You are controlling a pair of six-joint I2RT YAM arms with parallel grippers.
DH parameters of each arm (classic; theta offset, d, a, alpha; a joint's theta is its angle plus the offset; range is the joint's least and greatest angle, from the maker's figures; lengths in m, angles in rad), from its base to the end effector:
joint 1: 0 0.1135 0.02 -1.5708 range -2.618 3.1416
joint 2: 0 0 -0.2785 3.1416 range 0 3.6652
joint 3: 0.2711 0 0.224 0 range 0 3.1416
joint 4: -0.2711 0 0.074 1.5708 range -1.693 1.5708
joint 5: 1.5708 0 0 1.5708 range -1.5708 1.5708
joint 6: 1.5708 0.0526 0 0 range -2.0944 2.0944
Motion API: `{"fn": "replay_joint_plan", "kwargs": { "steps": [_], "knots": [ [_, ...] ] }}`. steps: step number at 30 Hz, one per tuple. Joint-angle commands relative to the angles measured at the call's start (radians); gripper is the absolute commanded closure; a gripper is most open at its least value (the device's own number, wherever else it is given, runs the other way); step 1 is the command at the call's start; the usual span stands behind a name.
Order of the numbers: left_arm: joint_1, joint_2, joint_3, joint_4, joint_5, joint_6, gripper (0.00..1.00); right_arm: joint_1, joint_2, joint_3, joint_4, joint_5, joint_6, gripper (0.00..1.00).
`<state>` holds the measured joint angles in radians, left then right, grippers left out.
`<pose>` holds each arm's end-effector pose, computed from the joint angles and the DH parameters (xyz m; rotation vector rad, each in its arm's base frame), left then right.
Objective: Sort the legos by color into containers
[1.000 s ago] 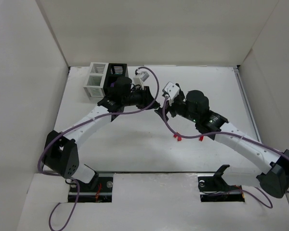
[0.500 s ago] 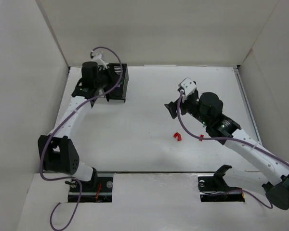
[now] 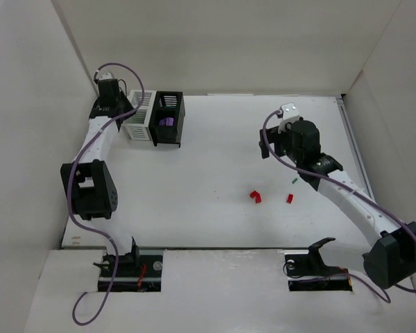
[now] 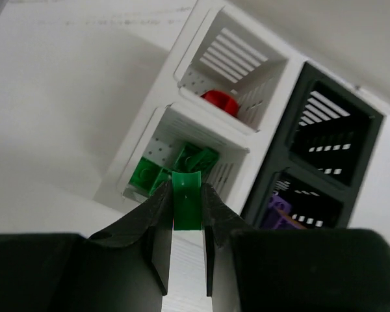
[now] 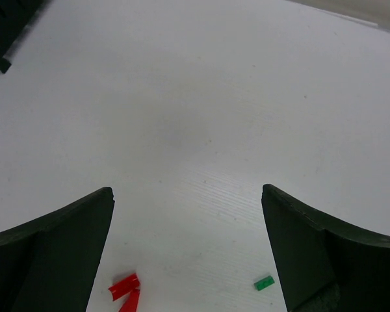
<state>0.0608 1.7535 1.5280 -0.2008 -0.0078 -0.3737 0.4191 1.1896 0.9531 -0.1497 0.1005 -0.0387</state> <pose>0.4089 0.0253 0.3452 -0.4365 1.9541 -0.1933 0.2372 0.0999 0.3322 -0.3795 1.9209 0.1523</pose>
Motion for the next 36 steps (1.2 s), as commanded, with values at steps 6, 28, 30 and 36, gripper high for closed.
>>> {"fn": "replay_joint_plan", "kwargs": {
  "steps": [6,28,30,36],
  "knots": [
    [0.010,0.066,0.090,-0.029,-0.078,0.029,0.94,-0.115,0.024,0.023,-0.053,0.071,0.154,0.00],
    [0.010,0.045,0.051,0.003,0.020,0.029,0.09,-0.308,0.149,-0.063,-0.309,0.076,0.494,0.19],
    [0.010,0.008,0.038,0.012,0.043,0.038,0.02,-0.309,0.189,-0.074,-0.309,0.067,0.529,0.22],
    [-0.009,-0.115,-0.026,0.041,0.068,0.038,0.00,-0.344,0.257,-0.106,-0.280,0.067,0.566,0.35]
  ]
}}
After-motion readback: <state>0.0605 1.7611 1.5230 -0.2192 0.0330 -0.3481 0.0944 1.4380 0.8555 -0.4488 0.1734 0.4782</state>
